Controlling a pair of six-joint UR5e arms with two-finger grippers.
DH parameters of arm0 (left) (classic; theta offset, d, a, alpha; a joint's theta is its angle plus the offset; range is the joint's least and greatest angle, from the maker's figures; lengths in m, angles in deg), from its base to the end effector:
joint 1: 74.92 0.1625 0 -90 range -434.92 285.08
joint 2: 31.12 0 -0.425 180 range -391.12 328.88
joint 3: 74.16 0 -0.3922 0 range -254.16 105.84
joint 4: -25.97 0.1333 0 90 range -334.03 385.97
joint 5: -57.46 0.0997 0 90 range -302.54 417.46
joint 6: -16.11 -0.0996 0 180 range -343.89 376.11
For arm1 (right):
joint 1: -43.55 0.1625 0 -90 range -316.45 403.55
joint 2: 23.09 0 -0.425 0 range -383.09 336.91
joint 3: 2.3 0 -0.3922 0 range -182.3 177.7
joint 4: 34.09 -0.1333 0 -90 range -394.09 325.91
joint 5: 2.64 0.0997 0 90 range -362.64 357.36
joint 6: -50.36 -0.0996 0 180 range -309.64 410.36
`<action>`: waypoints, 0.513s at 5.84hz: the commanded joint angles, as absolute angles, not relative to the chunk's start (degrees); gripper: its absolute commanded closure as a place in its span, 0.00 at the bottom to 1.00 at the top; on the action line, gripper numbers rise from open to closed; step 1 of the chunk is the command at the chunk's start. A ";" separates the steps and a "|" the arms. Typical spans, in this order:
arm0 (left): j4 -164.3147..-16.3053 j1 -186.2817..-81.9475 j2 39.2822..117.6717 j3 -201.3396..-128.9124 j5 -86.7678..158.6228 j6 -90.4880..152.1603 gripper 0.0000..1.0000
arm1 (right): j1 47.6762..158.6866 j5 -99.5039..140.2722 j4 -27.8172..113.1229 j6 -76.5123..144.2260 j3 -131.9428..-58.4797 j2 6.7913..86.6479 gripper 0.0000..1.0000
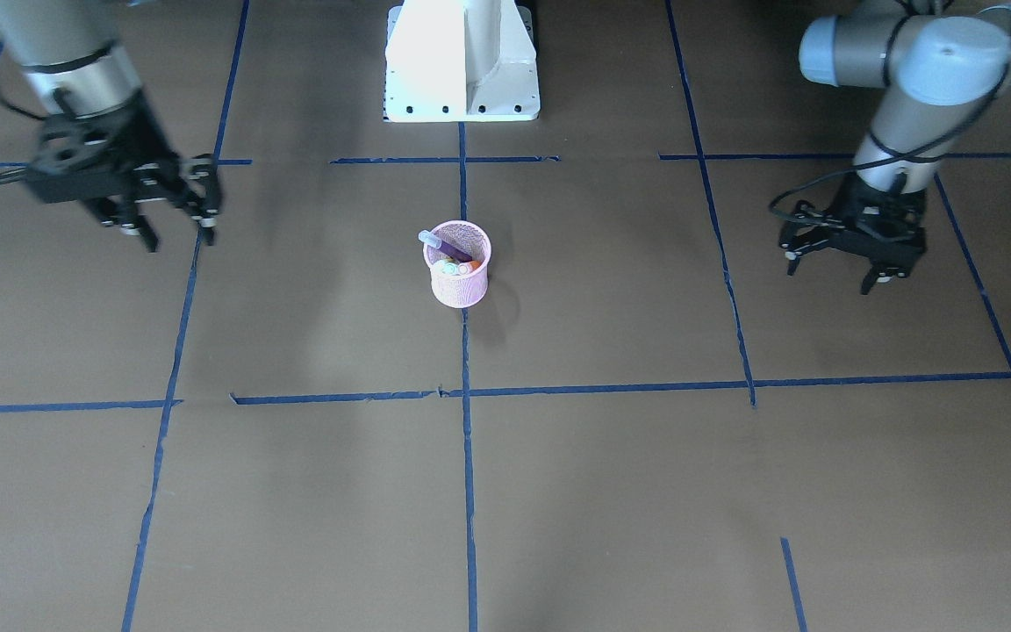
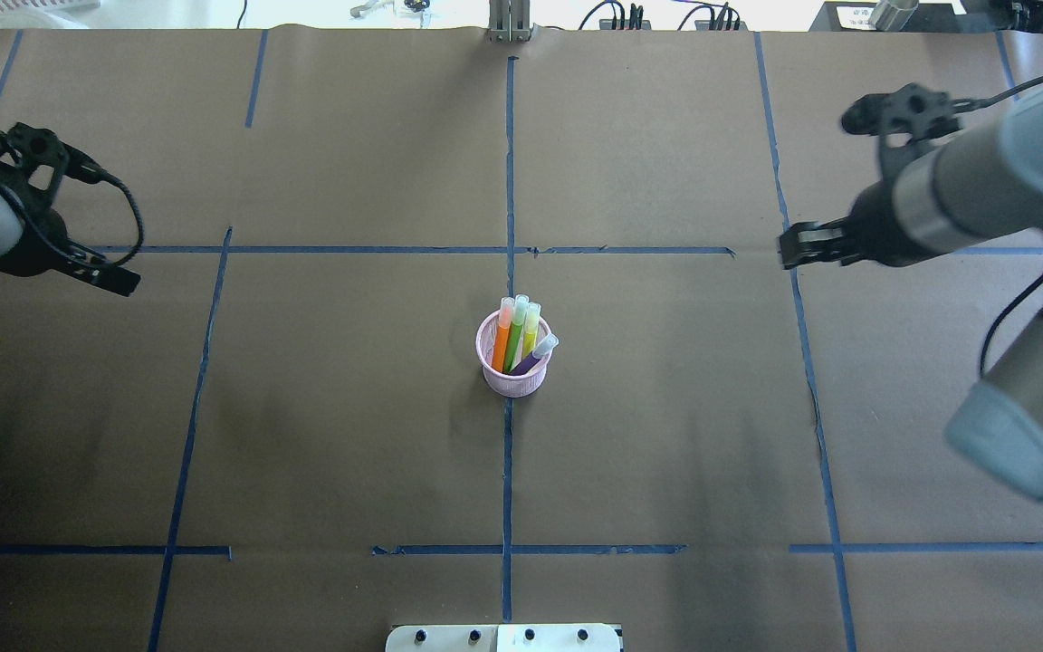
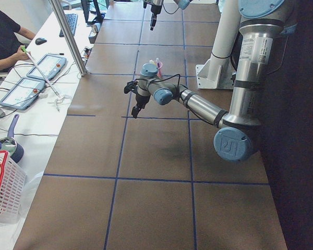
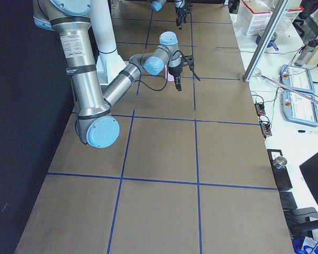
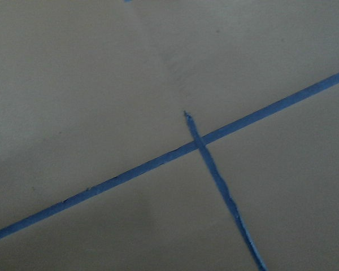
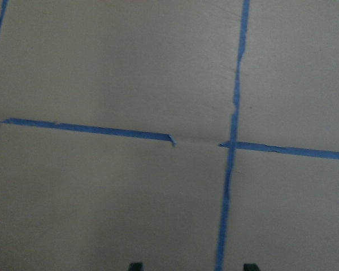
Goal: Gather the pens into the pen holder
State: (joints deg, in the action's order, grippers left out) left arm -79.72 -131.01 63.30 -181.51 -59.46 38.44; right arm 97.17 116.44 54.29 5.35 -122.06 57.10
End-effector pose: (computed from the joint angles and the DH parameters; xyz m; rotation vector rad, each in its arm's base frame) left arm 0.2226 -0.4892 0.4506 0.3539 0.7048 0.3451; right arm -0.2324 -0.4586 0.3313 0.2164 -0.8253 -0.0410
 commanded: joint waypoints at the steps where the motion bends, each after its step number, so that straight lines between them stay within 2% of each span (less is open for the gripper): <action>1: -79.15 -144.46 57.51 -177.89 -72.82 24.26 0.00 | 116.65 130.21 54.24 31.67 -115.12 65.30 0.33; 2: -79.50 -146.35 55.30 -175.00 -77.75 24.02 0.00 | 125.03 135.91 54.50 42.60 -109.41 67.24 0.32; 3: -79.15 -152.12 54.58 -173.31 -77.63 24.02 0.00 | 128.33 136.05 54.59 49.15 -108.14 70.48 0.32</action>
